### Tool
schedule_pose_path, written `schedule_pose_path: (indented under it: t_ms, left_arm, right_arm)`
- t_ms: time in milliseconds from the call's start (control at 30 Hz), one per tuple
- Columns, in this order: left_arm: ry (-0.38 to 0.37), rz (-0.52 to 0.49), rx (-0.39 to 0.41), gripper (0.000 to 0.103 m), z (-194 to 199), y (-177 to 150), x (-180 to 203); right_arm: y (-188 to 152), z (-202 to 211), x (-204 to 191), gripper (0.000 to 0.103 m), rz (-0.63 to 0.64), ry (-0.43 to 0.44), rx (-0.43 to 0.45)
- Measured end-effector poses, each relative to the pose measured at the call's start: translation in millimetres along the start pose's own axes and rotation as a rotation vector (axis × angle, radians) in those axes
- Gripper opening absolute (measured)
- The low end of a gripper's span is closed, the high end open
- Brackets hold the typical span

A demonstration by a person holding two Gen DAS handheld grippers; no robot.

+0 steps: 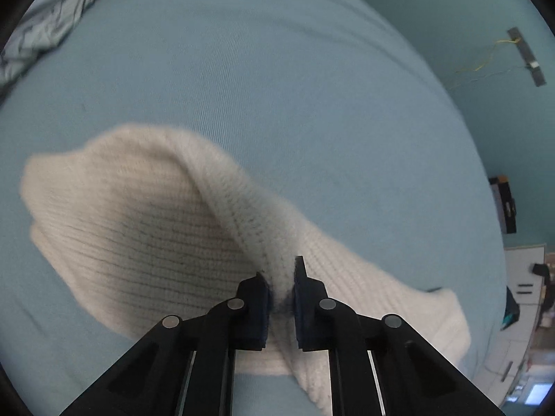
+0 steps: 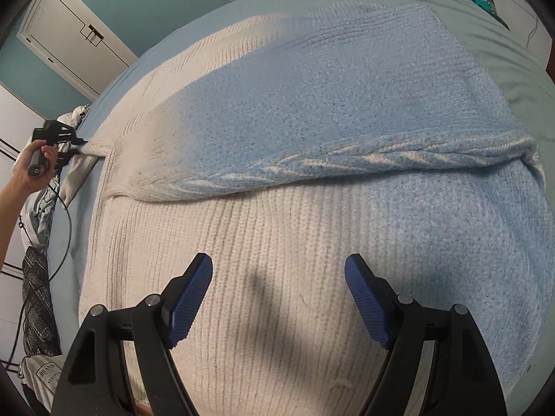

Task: Fold small clothes
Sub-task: 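Lift the cream sleeve with the left tool and lay it across the body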

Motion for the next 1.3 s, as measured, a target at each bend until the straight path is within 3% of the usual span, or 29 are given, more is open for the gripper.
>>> schedule_pose_path:
  t_ms: [167,300,400,467,533,567,600,667,700,800,900,1000,1133,1233,1267,1300]
  left_arm:
    - [-0.113,-0.207,0.099,0.009,88,-6,59]
    - [-0.207,-0.392,0.112,0.01,145,-64,74]
    - [-0.254,-0.443,0.074,0.01,152,-129,51]
    - [-0.282,-0.397,0.023,0.013,147,-166,11]
    - [-0.27,-0.312,-0.102,0.018,129,-208,-44]
    - [-0.251,-0.276,-0.159,0.031,122,-227,-69]
    - [-0.235,-0.248,-0.189,0.054,115,-234,-89]
    - [-0.221,-0.151,-0.181,0.078,109,-229,-129]
    - [-0.23,-0.106,-0.153,0.082,117,-232,-138]
    - [-0.276,-0.007,-0.066,0.088,131,-198,-155]
    - [-0.213,-0.005,0.065,0.099,129,-145,-162]
    - [-0.135,-0.038,0.134,0.099,105,-95,-155]
    - [-0.024,-0.099,0.093,0.099,53,-56,-144]
    - [0.024,-0.233,0.055,0.098,26,-43,-123]
    - [0.027,-0.307,0.068,0.087,23,-41,-111]
    - [0.017,-0.397,0.06,0.064,20,-43,-97]
  right_arm:
    - [-4,4,-2,0.076,-0.002,-0.007,0.017]
    - [-6,14,-1,0.076,0.0,-0.01,0.045]
    - [-6,19,0,0.076,-0.006,-0.008,0.055]
    - [-7,20,0,0.076,-0.015,0.002,0.055]
    - [-8,21,0,0.076,-0.019,0.013,0.049]
    - [-8,21,0,0.076,-0.02,0.02,0.046]
    - [-9,21,-1,0.076,-0.018,0.025,0.044]
    - [-10,20,-4,0.076,-0.003,0.019,0.042]
    - [-11,18,-7,0.076,0.004,0.014,0.041]
    - [-14,14,-11,0.076,0.028,-0.005,0.037]
    - [-14,11,-14,0.076,0.042,-0.025,0.034]
    - [-12,8,-13,0.076,0.051,-0.05,0.028]
    - [-11,3,-10,0.076,0.046,-0.076,0.013]
    - [-11,-2,-4,0.076,0.036,-0.094,0.0]
    - [-11,-4,-3,0.076,0.033,-0.097,-0.005]
    - [-11,-7,-2,0.076,0.03,-0.104,-0.012]
Point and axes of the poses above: each gripper's, at about its wrist camera, not at the fingertips, and z roughly against the way its jaws point, x to its right, y to its top, the point moved 6 cm from there along -z, roughly the way its jaws point, and after that the axes turned 5 degrees about -y, right-handed, at the moved point
